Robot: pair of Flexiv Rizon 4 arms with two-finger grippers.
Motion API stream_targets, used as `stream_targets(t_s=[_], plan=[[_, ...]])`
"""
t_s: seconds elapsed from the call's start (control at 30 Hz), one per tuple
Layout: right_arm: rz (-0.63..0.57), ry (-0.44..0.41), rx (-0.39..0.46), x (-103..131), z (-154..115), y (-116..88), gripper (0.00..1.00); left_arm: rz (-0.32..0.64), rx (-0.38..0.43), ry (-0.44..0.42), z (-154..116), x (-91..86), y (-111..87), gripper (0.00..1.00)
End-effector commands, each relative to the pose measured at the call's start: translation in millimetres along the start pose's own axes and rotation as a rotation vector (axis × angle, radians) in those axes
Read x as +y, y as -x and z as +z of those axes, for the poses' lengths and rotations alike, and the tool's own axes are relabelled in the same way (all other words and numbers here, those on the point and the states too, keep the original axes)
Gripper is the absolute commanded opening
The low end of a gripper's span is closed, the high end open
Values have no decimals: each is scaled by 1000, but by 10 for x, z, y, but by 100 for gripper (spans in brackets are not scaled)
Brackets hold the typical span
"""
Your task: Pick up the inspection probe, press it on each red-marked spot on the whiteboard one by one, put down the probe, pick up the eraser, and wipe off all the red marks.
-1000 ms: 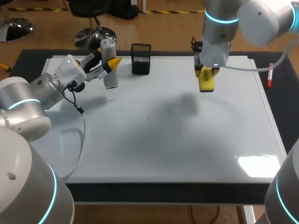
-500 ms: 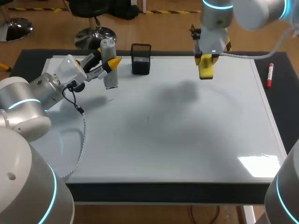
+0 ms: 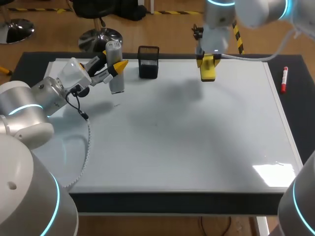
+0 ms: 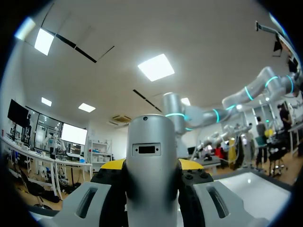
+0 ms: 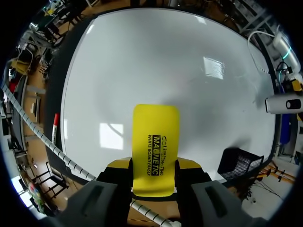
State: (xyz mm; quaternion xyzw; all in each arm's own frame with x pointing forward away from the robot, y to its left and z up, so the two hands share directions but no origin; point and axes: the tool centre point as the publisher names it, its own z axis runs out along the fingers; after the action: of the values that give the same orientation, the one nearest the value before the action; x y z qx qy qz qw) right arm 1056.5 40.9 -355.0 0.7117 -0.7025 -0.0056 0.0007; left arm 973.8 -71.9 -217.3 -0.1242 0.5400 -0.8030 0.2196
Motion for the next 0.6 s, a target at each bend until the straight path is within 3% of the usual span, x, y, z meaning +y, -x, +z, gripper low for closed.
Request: stream_targets(t_s=[0.03, 0.6], plan=[[-9, 29, 8, -117, 42, 80, 0, -1, 3, -2, 3, -2, 9, 0], [-20, 61, -9, -374, 295, 214, 0, -1, 3, -2, 3, -2, 9, 0]])
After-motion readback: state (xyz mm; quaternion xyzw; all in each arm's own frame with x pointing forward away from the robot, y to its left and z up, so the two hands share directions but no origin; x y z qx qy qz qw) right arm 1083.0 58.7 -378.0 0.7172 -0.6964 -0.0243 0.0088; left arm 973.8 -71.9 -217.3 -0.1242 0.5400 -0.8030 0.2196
